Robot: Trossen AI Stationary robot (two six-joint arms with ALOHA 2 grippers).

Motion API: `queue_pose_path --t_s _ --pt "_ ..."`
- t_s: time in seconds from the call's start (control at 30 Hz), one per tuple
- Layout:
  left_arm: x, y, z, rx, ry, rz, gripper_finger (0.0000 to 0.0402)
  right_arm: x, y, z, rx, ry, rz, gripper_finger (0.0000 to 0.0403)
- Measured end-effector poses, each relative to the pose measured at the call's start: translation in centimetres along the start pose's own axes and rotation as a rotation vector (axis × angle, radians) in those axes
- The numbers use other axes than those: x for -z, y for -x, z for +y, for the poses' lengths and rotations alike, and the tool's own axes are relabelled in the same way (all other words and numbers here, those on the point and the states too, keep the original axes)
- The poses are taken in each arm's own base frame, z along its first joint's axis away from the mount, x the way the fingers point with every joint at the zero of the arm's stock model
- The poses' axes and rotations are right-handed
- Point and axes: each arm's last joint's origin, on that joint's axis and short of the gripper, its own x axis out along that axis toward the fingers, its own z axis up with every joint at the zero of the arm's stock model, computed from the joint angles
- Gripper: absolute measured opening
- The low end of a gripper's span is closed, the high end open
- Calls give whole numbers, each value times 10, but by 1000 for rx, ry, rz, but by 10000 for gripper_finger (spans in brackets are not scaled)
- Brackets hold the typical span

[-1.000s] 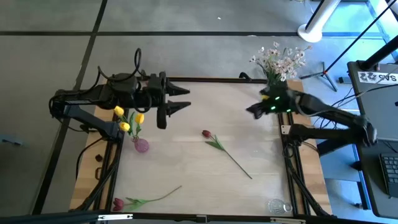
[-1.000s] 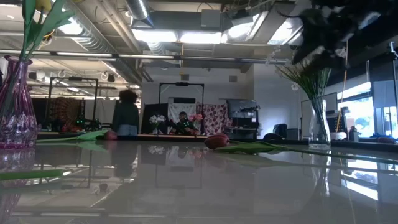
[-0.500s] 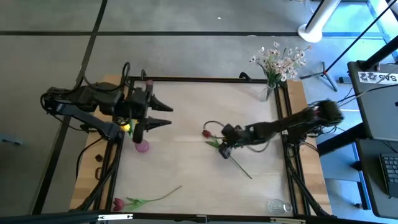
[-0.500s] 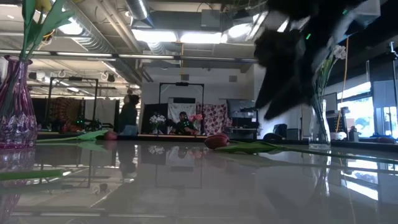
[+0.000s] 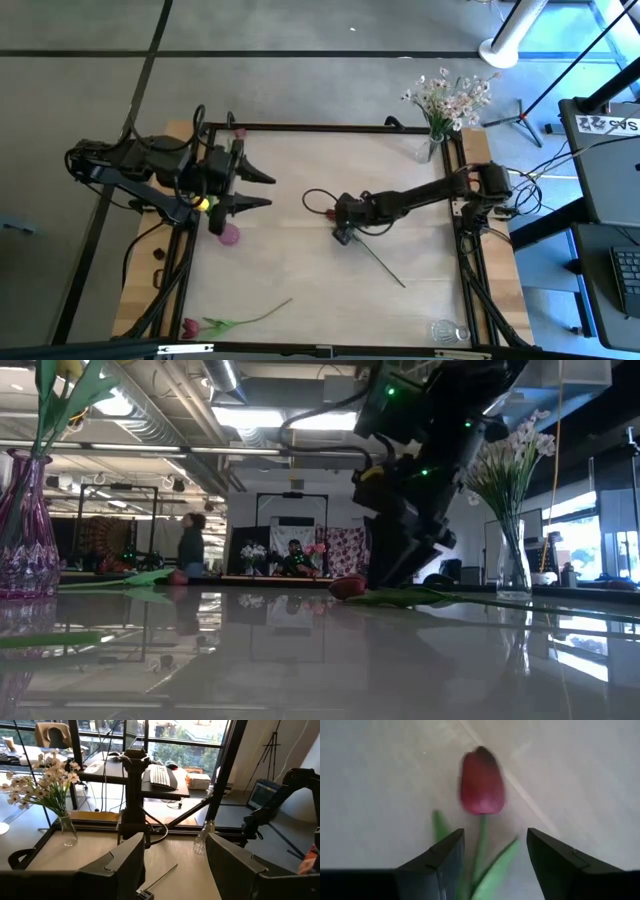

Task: Sort flowers into vase by color
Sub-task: Put the middle red tulip into the bottom transparent flower vase

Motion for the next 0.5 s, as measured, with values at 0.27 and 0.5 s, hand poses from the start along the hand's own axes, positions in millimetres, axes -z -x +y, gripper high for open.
queue_pose_path --t_s 0.27,0.5 --pt "0 0 -1 2 0 -2 208 -9 -3 -12 6 109 -2 140" --pt "0 0 -1 2 0 -3 208 -2 -14 -7 -110 160 95 44"
